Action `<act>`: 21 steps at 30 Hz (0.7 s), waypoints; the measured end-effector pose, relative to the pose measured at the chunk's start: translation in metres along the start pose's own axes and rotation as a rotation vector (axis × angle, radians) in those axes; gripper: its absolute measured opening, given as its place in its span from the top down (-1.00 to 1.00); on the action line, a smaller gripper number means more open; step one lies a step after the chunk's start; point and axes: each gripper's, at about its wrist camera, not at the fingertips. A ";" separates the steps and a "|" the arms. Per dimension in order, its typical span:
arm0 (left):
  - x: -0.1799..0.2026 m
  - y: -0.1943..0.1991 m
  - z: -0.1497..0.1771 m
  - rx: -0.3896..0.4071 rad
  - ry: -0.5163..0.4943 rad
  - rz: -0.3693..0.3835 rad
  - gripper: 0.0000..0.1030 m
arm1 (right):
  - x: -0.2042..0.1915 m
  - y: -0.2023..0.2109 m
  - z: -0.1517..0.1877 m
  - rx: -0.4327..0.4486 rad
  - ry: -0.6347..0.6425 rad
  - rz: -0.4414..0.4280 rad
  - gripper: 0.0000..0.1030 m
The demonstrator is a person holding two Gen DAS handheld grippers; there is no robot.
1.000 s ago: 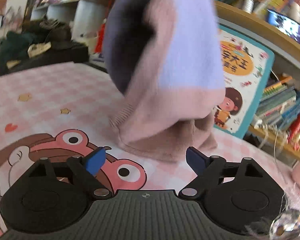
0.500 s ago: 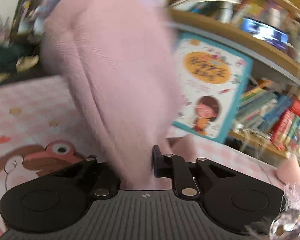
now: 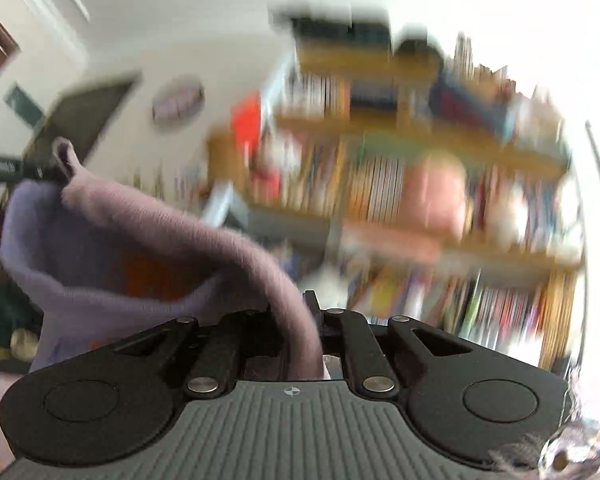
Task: Fold clothes
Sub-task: 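Lift the sweatshirt with both grippers and shake it open in the air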
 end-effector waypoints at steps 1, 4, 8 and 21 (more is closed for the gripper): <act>-0.002 0.000 -0.005 0.019 0.017 0.006 0.89 | 0.000 0.008 -0.010 0.051 0.018 0.002 0.80; -0.009 -0.017 0.000 -0.044 0.084 0.036 0.88 | 0.006 0.011 -0.018 0.064 0.029 0.003 0.79; -0.021 -0.061 0.063 -0.355 0.134 0.017 0.88 | 0.020 -0.023 0.022 -0.181 -0.056 -0.020 0.78; -0.019 -0.138 0.286 -1.035 -0.159 -0.114 0.32 | 0.053 -0.138 0.267 -0.970 -0.374 -0.050 0.78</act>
Point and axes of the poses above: each gripper's, at about its wrist camera, not at the fingertips, and y roughly against the way its jaws point, x to its right, z to its underside, and after that the axes turned 9 degrees about -z, right-handed
